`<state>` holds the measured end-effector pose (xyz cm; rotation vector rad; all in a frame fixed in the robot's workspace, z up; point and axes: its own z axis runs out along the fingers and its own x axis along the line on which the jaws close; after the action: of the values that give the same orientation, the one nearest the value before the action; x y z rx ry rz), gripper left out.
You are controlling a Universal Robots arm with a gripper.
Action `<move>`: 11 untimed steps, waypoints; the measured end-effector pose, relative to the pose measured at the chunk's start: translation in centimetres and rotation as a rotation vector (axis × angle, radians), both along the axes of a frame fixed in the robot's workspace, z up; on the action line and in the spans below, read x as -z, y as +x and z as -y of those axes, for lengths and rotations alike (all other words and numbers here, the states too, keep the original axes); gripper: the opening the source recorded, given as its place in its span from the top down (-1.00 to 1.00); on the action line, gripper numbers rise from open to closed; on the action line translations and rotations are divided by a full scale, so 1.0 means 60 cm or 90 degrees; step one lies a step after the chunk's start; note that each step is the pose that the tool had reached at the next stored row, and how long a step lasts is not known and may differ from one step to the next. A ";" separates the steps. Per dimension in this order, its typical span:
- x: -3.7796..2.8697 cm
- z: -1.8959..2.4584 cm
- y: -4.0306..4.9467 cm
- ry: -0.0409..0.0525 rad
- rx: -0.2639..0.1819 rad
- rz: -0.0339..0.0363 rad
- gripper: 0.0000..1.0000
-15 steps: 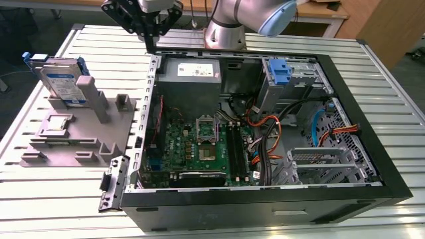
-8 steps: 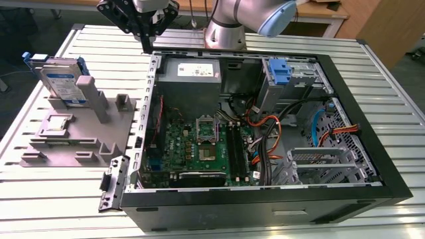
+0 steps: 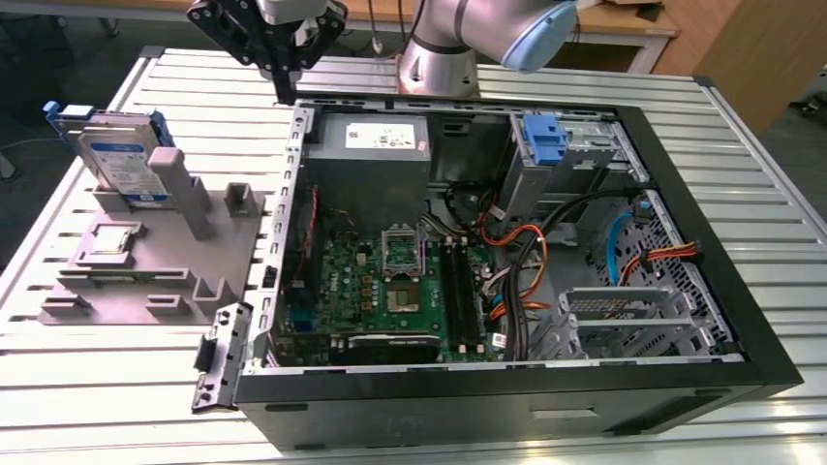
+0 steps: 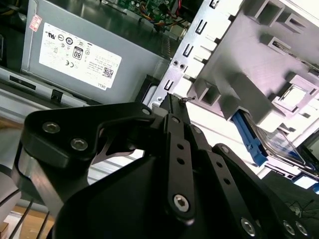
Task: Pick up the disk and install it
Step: 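Reach for the disk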
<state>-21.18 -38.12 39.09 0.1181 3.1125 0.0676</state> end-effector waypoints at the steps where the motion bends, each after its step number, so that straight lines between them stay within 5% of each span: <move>1: 0.000 0.0000 -0.002 0.0000 0.000 0.0000 0.80; 11: 0.000 -0.0001 -0.027 0.0000 0.000 0.0001 0.80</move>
<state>-22.81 -38.12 39.08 0.1181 3.1124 0.0676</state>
